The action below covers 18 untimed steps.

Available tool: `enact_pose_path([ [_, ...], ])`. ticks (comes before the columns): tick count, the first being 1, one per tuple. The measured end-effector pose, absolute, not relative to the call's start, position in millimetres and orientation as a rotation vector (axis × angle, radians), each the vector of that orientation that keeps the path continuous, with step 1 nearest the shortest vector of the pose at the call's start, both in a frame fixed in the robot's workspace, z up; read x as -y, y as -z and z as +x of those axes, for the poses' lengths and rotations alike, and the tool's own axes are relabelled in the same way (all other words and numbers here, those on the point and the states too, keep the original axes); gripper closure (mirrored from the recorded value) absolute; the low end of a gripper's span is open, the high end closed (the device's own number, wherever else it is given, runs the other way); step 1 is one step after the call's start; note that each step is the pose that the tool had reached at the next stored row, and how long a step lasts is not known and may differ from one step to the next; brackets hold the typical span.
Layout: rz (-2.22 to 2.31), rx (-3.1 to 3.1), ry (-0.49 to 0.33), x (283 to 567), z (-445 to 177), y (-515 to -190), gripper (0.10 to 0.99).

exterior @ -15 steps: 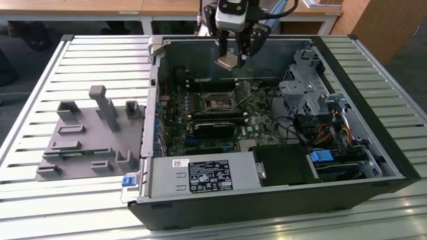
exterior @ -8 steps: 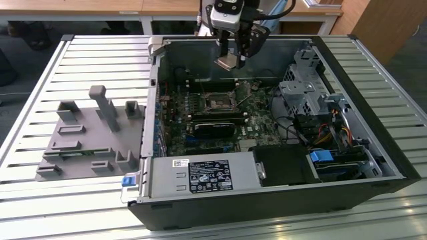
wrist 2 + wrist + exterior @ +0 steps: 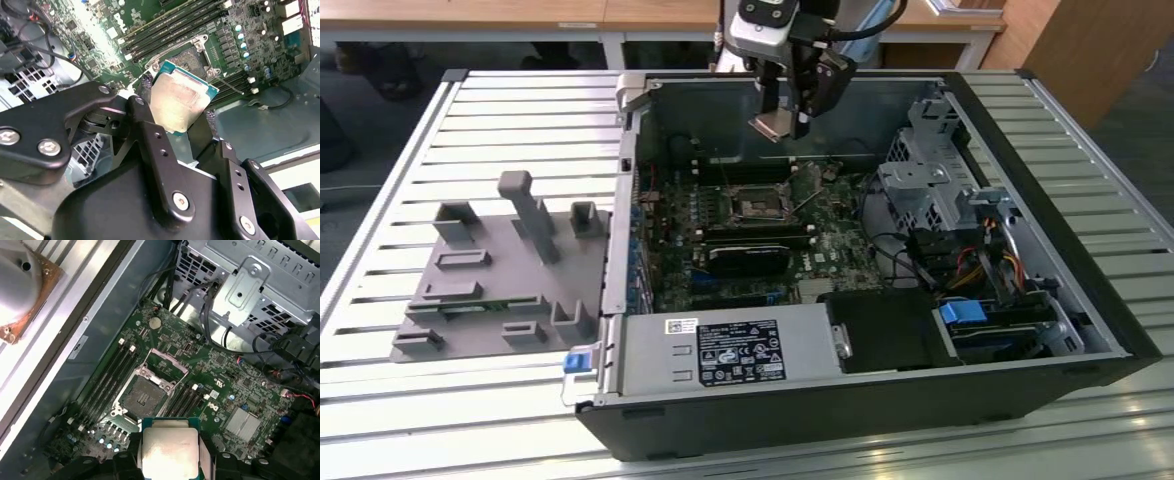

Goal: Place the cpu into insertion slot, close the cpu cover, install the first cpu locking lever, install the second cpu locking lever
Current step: 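Place the cpu into insertion slot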

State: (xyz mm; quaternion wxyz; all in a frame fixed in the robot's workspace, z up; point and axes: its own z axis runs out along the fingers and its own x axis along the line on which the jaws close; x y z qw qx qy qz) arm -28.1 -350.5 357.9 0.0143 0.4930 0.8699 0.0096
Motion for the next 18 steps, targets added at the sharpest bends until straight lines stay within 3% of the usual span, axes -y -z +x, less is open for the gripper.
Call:
enact_pose_path([
  [18, 1.801, -2.533, -0.016, 350.5, -28.1, -356.7, 0.545],
])
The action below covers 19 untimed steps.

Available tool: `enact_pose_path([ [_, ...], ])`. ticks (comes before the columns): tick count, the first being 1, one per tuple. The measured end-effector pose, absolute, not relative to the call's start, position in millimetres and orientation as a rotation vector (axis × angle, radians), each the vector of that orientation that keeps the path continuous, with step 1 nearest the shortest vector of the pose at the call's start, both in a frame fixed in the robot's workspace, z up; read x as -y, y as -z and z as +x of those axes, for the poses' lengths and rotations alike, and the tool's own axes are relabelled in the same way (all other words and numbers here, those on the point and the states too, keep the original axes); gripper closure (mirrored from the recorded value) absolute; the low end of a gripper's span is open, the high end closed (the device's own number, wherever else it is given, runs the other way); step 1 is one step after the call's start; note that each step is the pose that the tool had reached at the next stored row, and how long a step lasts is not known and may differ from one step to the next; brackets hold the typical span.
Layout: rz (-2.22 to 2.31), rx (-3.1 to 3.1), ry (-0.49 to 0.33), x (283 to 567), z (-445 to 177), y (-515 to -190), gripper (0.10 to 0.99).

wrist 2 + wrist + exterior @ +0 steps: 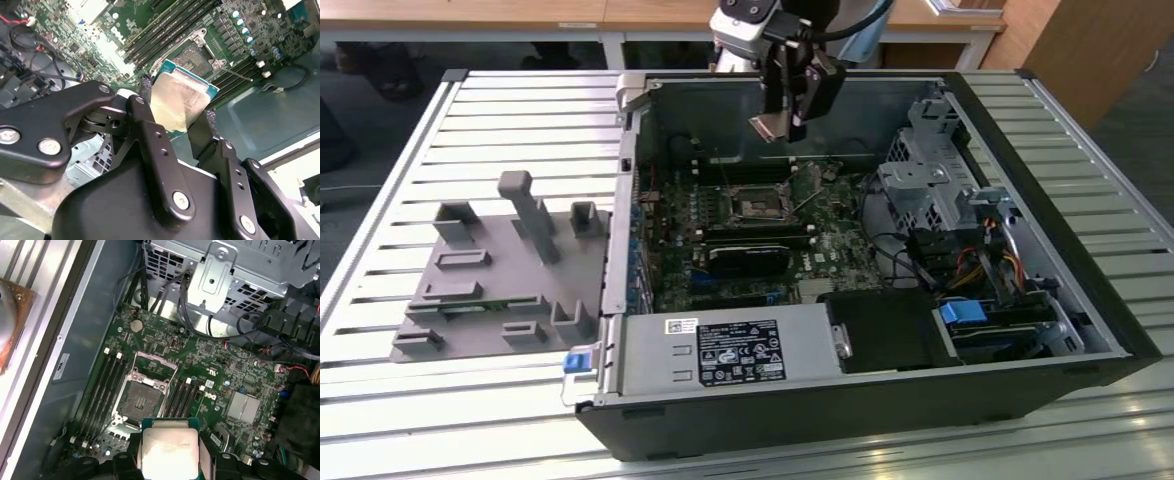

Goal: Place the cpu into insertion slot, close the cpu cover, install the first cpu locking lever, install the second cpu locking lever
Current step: 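Place the cpu into insertion slot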

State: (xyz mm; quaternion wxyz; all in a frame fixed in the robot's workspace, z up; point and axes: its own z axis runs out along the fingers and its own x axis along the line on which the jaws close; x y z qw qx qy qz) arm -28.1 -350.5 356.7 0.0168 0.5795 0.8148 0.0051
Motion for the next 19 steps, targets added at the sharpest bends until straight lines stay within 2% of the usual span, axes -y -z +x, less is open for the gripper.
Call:
enact_pose_path([
  [19, 2.105, -2.281, -0.002, 350.4, -28.1, -354.8, 0.545],
])
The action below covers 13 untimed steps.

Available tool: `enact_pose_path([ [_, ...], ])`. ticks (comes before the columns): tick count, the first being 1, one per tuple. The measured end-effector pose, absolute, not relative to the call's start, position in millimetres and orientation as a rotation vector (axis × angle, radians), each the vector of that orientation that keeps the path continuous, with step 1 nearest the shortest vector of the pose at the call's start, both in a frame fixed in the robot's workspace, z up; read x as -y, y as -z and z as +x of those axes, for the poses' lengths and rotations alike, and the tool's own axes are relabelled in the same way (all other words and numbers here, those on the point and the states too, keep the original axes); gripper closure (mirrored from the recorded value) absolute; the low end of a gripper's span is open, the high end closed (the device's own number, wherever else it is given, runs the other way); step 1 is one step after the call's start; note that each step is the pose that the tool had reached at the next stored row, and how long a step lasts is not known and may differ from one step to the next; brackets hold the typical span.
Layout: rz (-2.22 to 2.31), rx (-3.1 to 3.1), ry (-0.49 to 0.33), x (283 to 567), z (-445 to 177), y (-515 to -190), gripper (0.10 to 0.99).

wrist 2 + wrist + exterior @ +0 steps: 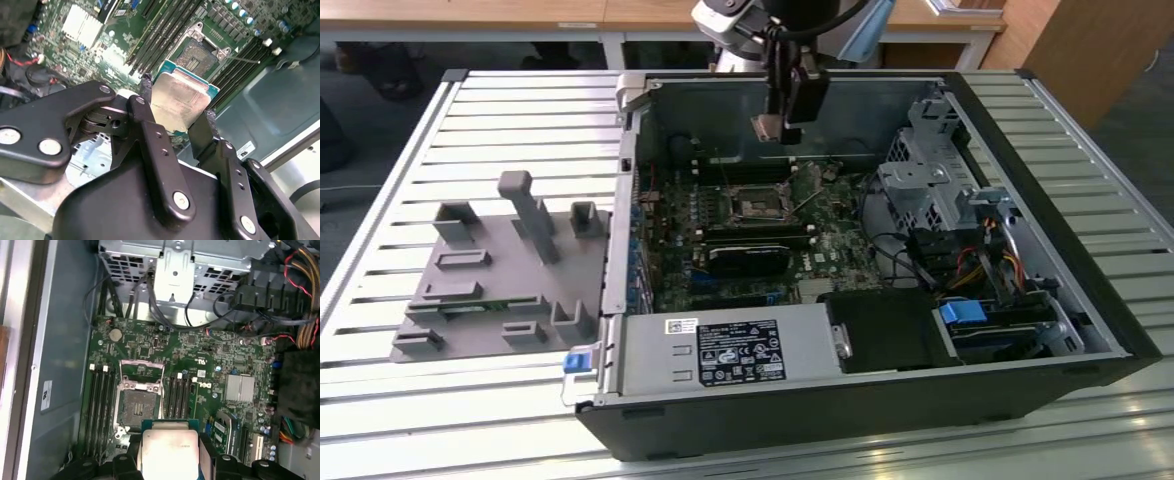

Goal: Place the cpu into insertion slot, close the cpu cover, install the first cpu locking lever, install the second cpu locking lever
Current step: 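Place the cpu into insertion slot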

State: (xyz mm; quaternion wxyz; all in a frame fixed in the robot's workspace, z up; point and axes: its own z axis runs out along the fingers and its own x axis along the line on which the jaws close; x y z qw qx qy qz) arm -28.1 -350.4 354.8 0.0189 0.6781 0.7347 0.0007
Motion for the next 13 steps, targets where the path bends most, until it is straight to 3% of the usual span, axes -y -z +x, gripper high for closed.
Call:
enact_pose_path([
  [13, 2.134, -2.213, -0.03, 349.4, -28.2, -342.5, 0.545],
])
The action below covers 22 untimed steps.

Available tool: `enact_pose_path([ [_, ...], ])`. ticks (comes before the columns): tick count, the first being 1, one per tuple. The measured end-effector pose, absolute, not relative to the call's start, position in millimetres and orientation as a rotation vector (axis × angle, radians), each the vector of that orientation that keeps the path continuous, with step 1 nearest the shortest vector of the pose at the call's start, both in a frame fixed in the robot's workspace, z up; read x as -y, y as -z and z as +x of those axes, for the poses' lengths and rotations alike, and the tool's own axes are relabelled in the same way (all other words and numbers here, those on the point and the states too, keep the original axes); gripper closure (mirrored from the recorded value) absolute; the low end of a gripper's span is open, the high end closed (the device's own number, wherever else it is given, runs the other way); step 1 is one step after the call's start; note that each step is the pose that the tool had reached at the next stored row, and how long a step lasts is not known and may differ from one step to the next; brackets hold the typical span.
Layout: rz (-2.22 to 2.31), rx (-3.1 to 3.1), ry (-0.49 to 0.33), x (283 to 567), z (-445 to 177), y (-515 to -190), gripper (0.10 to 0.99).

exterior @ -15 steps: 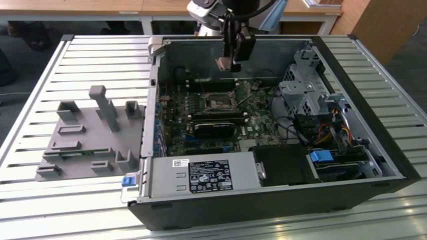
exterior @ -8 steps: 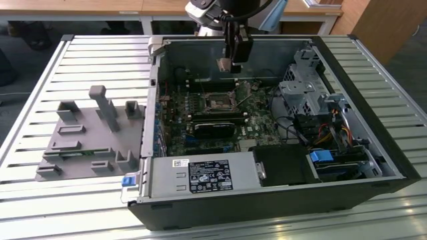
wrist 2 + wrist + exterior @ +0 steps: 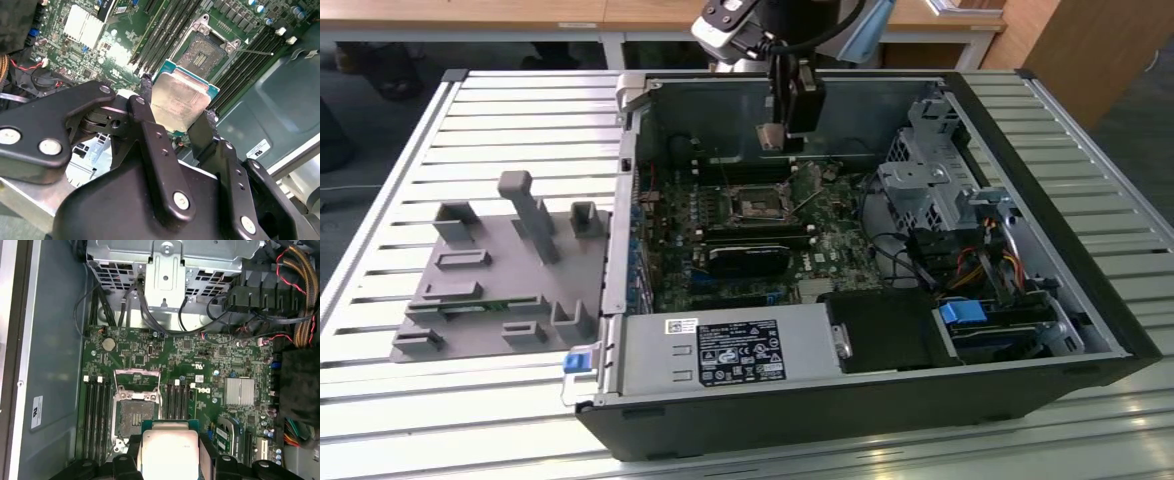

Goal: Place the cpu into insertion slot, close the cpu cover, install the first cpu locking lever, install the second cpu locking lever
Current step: 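Place the cpu into insertion slot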

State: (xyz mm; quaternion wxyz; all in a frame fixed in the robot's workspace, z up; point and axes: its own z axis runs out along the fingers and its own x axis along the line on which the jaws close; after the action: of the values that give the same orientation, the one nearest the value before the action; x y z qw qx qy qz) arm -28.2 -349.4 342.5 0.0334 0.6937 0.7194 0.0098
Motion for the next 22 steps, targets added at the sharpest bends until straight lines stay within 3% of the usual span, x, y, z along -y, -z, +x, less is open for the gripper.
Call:
enact_pose_path([
  [22, 2.138, -2.208, -0.03, 334.2, -28.1, -324.1, 0.545],
])
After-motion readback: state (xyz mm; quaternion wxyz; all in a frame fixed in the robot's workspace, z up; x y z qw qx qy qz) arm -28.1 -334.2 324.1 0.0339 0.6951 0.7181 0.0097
